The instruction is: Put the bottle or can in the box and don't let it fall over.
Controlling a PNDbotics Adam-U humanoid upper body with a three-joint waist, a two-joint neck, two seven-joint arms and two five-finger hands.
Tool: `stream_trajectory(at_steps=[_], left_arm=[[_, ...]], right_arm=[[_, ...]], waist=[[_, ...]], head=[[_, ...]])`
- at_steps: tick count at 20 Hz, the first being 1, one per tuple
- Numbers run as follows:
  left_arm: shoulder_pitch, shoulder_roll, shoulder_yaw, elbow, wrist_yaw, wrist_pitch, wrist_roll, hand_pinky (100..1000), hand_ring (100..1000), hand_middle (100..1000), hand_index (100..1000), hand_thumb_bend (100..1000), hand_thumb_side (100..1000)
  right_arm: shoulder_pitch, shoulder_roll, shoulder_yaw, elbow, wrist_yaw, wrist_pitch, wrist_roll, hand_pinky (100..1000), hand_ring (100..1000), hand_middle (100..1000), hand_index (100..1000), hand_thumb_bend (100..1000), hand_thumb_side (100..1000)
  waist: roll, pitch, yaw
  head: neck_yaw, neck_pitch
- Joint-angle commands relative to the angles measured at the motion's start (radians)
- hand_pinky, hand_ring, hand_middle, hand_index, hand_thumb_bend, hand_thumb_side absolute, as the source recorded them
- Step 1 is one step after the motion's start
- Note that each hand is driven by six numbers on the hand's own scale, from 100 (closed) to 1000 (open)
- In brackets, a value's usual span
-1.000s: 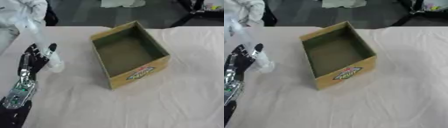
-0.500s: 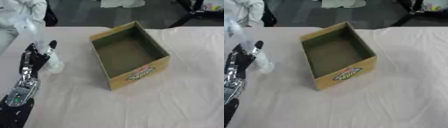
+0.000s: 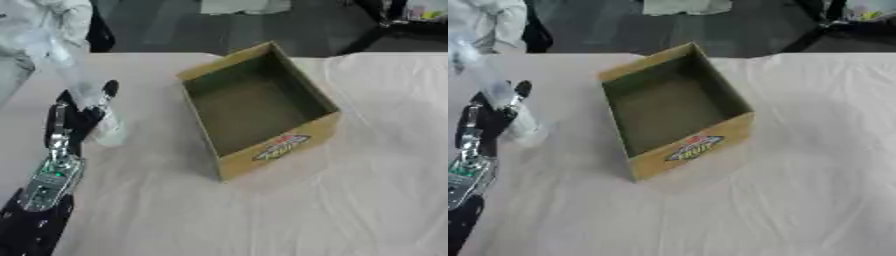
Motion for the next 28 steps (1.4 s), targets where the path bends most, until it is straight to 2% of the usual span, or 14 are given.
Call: stream_trajectory(at_steps=[1,10,16,22,26,28], left_arm=[[-0.019,0.015,0.000,-0.006,0.003,-0.005,0.005,869,786,762,733,676,465],[-0.032,0.009,0.000,-0.004,0.015,-0.023,0.028,856,770,748,718,670,451],[-0.038,0.004,-0.001,-0.001,0.028,-0.033,0.047,712,601,619,658,606,412],[-0.050,0.000,-0.005,0.009,0.043,-0.041,0.060,669,530,537,535,549,380],[-0.050,0.001,-0.007,0.011,0.043,-0.045,0.064,540,434,461,467,445,343],[-0.050,0.001,-0.008,0.011,0.043,-0.043,0.063,466,344,369,411,341,298]], right_arm=[[-0.019,-0.021,-0.005,-0.007,0.008,-0.002,0.004,871,743,784,846,100,751],[-0.020,-0.019,-0.005,-0.004,0.010,-0.001,0.009,872,744,785,847,100,757],[-0.019,-0.017,-0.006,-0.002,0.012,0.001,0.010,873,744,785,847,100,759],[-0.017,-0.014,-0.007,-0.001,0.012,0.001,0.012,872,744,785,847,100,762],[-0.015,-0.014,-0.008,0.000,0.010,0.001,0.011,872,743,785,847,100,763],[-0.014,-0.013,-0.008,0.000,0.010,0.001,0.011,872,743,784,847,100,764]], waist=[[-0.001,-0.016,-0.001],[-0.002,-0.013,-0.001],[-0.003,-0.012,-0.002],[-0.002,-0.011,-0.003],[-0.001,-0.011,-0.005],[0.000,-0.011,-0.004]], head=[[0.003,-0.010],[0.006,-0.011],[0.010,-0.011],[0.013,-0.015],[0.014,-0.013],[0.014,-0.013]])
